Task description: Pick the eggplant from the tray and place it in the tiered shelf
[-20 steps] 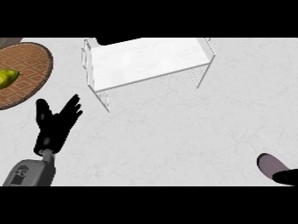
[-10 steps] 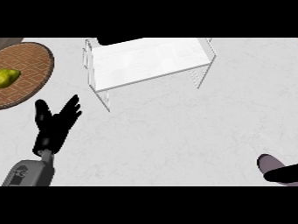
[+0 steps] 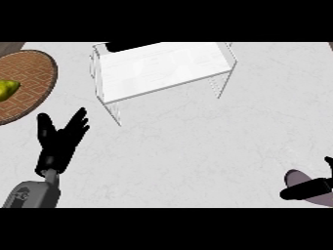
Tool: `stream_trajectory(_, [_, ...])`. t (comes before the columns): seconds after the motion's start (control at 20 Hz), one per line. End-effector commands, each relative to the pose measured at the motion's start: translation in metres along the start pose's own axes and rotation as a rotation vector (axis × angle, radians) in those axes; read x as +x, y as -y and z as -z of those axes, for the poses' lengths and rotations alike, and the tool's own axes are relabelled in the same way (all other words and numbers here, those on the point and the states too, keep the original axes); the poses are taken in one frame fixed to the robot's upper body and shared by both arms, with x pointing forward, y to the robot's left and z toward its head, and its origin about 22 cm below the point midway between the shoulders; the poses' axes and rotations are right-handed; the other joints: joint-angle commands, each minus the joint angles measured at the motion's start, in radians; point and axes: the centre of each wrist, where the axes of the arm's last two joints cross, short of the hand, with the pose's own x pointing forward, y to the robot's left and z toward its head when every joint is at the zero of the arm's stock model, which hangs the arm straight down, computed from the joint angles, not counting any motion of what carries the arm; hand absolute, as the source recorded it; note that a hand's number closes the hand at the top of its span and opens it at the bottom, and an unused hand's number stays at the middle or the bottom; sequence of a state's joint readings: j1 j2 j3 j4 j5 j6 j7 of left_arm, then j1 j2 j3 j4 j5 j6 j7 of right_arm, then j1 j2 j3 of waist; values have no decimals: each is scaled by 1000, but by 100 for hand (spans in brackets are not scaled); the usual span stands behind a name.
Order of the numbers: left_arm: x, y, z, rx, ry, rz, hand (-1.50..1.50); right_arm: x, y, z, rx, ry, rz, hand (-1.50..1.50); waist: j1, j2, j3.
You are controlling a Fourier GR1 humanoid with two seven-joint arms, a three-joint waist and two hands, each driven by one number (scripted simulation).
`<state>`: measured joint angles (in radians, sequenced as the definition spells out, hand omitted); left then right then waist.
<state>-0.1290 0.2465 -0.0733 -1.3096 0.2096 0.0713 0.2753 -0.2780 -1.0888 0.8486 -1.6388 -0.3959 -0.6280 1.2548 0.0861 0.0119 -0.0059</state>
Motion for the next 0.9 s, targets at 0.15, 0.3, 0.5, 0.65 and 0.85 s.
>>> stream_trajectory(0.15, [-3, 0, -1, 4, -32, -5, 0, 18, -25, 8, -39, -206, -15, -150, -16, -2, -1])
stream_trajectory(0.3, [-7, -5, -4, 24, -7, -20, 0, 24, -43, 12, -53, -192, -1, -150, -29, -6, -1])
stream_trajectory(0.5, [-8, -16, -8, 50, -22, -19, 0, 32, -51, 10, -52, -181, -8, -150, -46, -12, 0])
stream_trajectory(0.65, [-12, -33, -10, 59, -28, -36, 0, 42, -66, 13, -62, -169, -1, -150, -53, -11, 1])
stream_trajectory(0.85, [-18, -13, -9, 31, -42, -35, 0, 61, -96, 7, -35, -143, -18, -150, -58, -11, 2])
